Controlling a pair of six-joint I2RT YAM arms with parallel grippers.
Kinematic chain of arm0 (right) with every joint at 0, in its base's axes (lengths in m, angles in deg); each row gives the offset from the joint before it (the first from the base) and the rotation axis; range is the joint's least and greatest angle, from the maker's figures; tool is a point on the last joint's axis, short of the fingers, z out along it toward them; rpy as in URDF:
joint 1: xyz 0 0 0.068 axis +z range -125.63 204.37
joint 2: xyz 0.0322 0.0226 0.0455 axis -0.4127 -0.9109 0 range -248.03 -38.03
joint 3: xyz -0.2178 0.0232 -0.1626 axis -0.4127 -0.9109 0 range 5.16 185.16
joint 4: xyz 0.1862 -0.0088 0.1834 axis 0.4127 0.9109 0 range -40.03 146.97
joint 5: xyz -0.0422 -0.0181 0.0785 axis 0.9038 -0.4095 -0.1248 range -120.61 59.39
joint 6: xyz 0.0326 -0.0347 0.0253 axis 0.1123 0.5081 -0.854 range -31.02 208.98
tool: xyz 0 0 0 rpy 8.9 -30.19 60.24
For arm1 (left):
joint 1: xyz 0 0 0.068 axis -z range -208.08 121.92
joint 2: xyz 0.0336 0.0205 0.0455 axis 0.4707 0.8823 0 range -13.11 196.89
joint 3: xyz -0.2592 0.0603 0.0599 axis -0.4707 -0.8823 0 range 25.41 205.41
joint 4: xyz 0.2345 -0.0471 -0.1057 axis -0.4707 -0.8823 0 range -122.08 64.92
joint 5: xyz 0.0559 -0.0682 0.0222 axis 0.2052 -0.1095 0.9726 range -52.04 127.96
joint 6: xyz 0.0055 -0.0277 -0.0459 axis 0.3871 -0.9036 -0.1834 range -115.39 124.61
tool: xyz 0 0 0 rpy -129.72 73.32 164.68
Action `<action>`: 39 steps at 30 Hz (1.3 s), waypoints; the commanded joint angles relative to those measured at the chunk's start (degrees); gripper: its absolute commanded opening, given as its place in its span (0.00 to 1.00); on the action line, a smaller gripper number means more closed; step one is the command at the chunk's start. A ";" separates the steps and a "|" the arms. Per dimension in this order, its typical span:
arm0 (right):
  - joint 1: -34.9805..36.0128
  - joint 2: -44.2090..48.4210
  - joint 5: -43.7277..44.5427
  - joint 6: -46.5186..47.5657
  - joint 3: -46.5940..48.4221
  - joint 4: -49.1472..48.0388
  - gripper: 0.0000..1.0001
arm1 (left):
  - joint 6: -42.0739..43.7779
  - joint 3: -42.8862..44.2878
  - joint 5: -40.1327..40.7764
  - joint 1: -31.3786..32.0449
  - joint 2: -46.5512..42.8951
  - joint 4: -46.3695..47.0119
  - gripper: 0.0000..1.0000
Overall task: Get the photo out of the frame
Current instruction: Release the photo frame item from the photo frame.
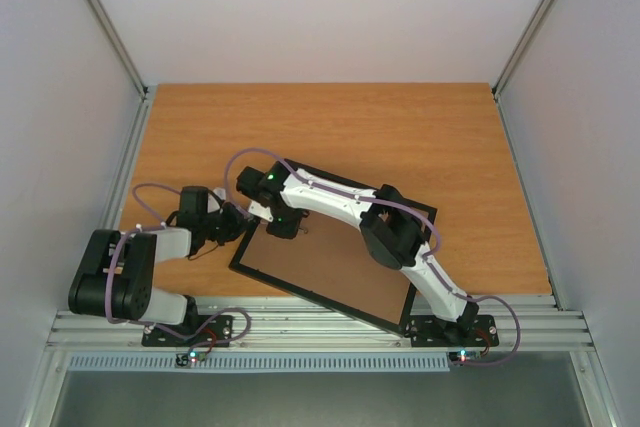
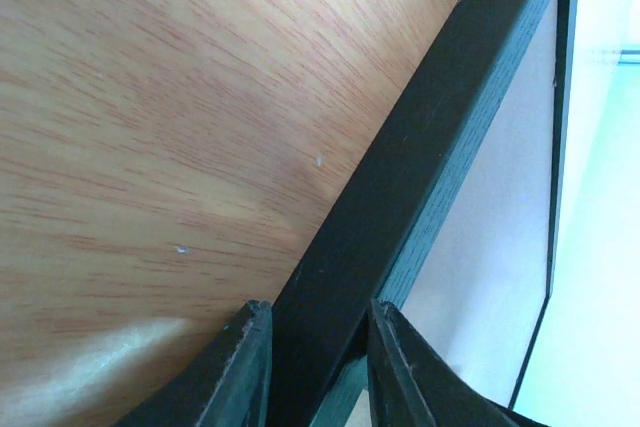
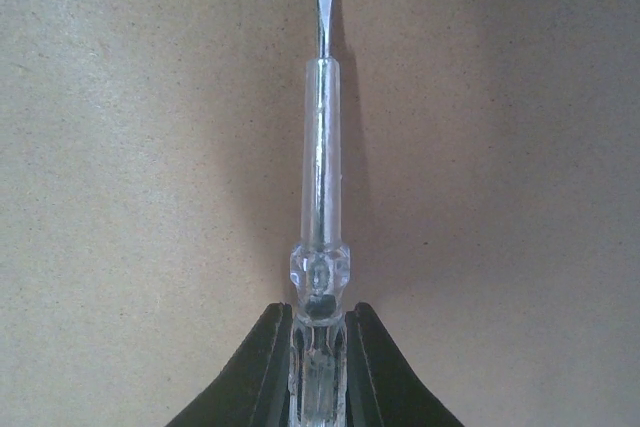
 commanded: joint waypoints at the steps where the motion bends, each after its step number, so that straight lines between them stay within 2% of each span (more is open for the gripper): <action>1: 1.34 2.72 -8.01 -0.09 -0.40 -16.55 0.01 | -0.67 -2.95 -0.35 0.51 0.73 -4.64 0.28; 6: 1.33 2.89 -9.27 -0.82 0.88 -20.64 0.01 | -1.27 -3.85 -0.96 0.58 0.49 -3.83 0.28; 13: 1.09 3.17 -8.15 -0.08 6.34 -20.55 0.01 | -1.12 -4.60 -0.71 0.98 -1.27 -4.72 0.27; 20: 0.89 -1.13 -8.26 1.34 19.10 -15.25 0.01 | -1.49 -5.00 -0.53 2.35 -1.78 -4.46 0.27; 24: 0.89 -2.33 -9.03 1.23 22.52 -14.33 0.01 | -2.15 -5.43 0.05 3.56 -3.19 -4.53 0.27; 32: 0.89 -1.24 -8.59 1.55 20.95 -13.07 0.01 | -3.05 -5.44 1.62 4.37 -5.11 -5.86 0.27; 35: 0.62 2.31 -7.88 1.78 15.21 -14.54 0.01 | -2.95 -5.23 2.78 4.29 -6.16 -7.20 0.27; 39: -0.25 10.11 -6.49 0.36 3.11 -19.48 0.01 | -4.25 -5.27 4.45 3.81 -9.61 -8.91 0.30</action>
